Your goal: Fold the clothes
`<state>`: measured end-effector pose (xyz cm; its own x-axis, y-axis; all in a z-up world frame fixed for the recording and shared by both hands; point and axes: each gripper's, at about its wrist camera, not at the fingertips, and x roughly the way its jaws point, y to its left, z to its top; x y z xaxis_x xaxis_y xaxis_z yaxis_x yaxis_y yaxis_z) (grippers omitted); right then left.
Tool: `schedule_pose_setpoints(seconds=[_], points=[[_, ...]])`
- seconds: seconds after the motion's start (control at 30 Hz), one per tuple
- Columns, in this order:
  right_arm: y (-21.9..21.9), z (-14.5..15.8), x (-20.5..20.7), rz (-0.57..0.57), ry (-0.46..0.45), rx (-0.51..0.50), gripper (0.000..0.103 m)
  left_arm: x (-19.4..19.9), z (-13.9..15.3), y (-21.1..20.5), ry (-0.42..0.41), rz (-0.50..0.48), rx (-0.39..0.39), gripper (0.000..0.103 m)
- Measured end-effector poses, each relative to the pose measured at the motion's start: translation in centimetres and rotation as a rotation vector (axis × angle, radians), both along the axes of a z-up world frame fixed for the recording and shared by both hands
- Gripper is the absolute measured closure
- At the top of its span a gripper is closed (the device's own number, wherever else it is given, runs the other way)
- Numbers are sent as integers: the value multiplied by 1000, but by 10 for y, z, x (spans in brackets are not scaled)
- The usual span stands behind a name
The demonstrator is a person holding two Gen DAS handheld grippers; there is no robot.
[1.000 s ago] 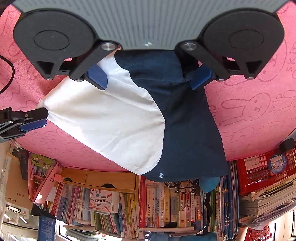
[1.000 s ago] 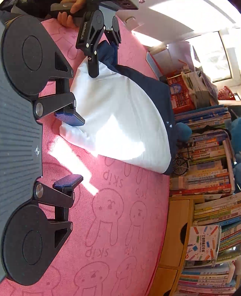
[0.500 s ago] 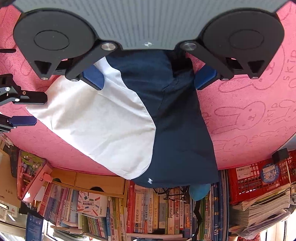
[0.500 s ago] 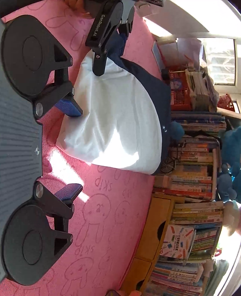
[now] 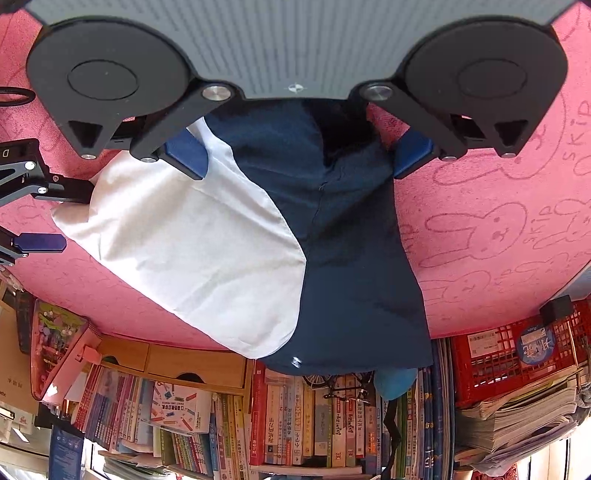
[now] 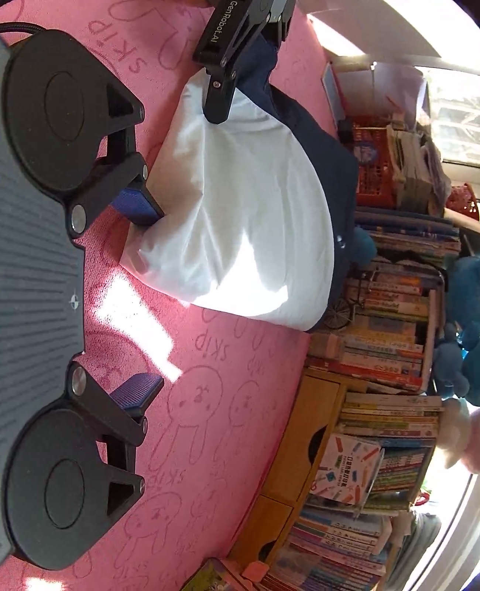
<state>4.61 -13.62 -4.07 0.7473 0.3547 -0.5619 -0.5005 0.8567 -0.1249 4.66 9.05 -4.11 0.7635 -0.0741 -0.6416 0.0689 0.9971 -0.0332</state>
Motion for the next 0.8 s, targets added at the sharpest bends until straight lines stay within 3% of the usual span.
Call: schedule_pose_setpoints(seconds=[0.07, 0.23, 0.57, 0.8], points=[[-8, 0, 0, -32, -38, -50, 12, 0, 0, 0, 0, -3, -1, 0], [-38, -7, 13, -109, 20, -33, 5, -1, 0, 0, -1, -5, -3, 0], [-92, -9, 9, -122, 159, 202, 9, -12, 1, 1, -2, 18, 3, 0], [-93, -11, 0, -131, 122, 150, 6, -47, 7, 15, 21, 109, -34, 0]])
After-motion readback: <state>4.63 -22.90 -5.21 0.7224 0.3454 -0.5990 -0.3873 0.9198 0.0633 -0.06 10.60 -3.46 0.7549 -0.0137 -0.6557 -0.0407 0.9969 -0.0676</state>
